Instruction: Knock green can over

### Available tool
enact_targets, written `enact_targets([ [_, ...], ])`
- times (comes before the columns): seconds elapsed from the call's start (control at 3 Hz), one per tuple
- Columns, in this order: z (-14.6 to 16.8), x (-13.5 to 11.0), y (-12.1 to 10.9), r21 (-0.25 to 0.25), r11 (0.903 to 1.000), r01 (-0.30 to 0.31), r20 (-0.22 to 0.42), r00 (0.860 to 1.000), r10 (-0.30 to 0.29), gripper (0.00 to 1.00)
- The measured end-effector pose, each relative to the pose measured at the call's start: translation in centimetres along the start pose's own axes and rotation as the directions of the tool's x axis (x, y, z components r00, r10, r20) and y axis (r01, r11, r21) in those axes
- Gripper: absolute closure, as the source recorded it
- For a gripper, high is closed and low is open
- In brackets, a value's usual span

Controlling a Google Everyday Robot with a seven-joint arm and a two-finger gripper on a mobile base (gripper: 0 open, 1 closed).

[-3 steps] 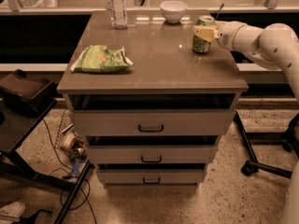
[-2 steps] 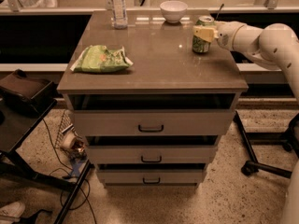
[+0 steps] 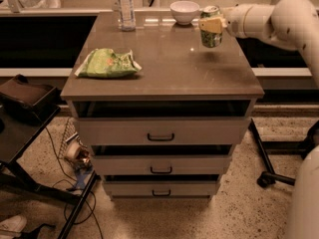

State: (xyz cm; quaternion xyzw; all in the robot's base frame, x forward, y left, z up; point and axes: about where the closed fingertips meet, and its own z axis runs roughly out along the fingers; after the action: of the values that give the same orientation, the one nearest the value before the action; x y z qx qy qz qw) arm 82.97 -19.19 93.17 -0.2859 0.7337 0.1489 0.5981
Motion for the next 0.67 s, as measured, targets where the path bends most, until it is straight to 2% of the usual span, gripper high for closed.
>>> enact_targets([
  [0.33, -1.5, -1.7, 0.9, -0.010, 0.9914, 0.130, -0.164, 0.978, -0.130, 1.00],
  [0.67, -3.4, -0.9, 0.9, -0.018, 0.9807, 0.195, -0.303, 0.934, -0.191, 1.00],
])
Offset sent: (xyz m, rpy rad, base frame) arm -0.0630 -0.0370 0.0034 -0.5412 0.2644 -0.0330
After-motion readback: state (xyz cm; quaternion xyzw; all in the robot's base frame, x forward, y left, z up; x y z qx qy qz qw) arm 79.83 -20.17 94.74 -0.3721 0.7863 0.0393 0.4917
